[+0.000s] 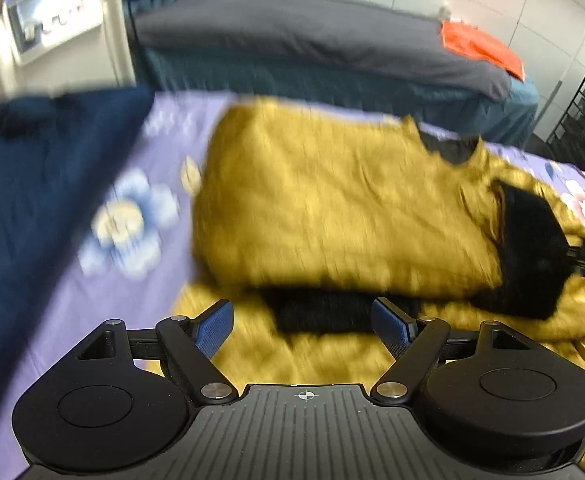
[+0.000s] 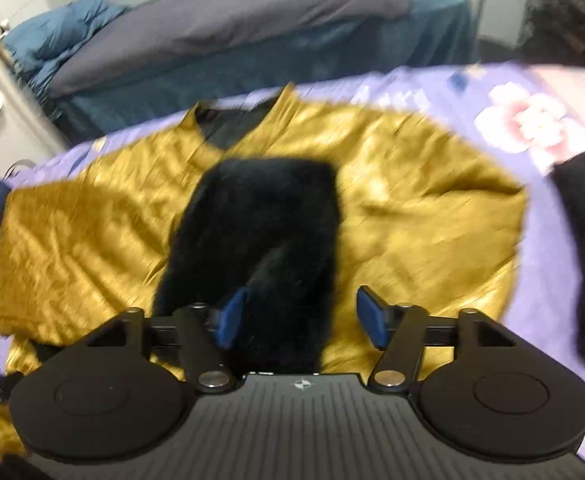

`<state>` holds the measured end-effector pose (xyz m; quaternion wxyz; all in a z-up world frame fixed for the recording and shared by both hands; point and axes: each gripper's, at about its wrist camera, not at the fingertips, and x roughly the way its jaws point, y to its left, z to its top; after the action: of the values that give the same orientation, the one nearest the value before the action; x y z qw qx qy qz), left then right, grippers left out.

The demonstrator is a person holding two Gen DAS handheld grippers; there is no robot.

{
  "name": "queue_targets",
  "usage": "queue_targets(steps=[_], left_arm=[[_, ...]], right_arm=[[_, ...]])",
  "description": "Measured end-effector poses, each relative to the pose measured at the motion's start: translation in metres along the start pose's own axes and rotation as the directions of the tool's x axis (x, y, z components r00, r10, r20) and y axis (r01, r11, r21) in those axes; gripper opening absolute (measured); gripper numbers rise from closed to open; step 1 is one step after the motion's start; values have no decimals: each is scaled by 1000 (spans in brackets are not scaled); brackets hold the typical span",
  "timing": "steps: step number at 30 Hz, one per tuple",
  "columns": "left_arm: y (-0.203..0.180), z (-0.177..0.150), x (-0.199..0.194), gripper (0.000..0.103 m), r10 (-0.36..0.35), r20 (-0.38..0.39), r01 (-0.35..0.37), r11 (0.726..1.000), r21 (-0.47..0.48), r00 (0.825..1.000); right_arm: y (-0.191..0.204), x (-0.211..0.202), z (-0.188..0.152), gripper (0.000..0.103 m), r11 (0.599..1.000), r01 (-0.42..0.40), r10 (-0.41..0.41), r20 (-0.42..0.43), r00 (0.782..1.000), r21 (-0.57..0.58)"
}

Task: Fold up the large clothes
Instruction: 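Fold the jacket side over the black pieces with the right tool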

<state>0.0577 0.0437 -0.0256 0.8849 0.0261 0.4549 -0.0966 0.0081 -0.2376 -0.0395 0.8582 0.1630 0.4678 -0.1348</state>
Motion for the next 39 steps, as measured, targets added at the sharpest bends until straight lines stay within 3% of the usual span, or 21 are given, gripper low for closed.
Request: queue_targets(steps=[3, 5, 7, 12, 16, 19, 24, 27, 30, 39], left_arm=[[1, 20, 1, 103, 38, 57, -39, 999, 19, 998], [0, 35, 8, 103, 29, 59, -31, 999, 35, 998], [-4, 52, 18, 103, 23, 47, -26, 998, 54, 999], [-16, 75, 51, 103, 18, -18, -15, 993, 114, 1000], [-17, 77, 86, 103, 84, -99, -66, 984, 167, 992], [-8, 76, 109, 103, 116, -160, -90, 983, 162, 980], [8, 71, 135, 103, 54, -233, -30, 994, 105, 971], [10, 69, 143, 103, 30, -247, -3, 994, 107, 969], [11, 69, 149, 103, 21, -255, 4, 995, 96, 967], [10, 72, 164, 103, 19, -274, -1, 998, 66, 962]], right_arm=[[2, -21, 5, 72, 998, 36, -31, 105, 994, -48], [11, -31, 9, 83, 992, 3, 19, 175, 984, -125], [27, -34, 11, 91, 970, -37, 82, 180, 980, -241], [68, -13, 12, 98, 903, -147, 185, 56, 981, -403], [80, 33, 15, 97, 908, -94, 69, -77, 995, -409], [77, 60, 19, 97, 915, -57, -1, -144, 990, -400], [73, 80, 21, 103, 907, -68, -18, -199, 980, -416], [66, 98, 23, 103, 927, -72, -25, -254, 967, -367], [63, 110, 27, 103, 947, -59, -35, -284, 958, -316], [78, 125, 33, 103, 945, -5, -108, -327, 939, -328]])
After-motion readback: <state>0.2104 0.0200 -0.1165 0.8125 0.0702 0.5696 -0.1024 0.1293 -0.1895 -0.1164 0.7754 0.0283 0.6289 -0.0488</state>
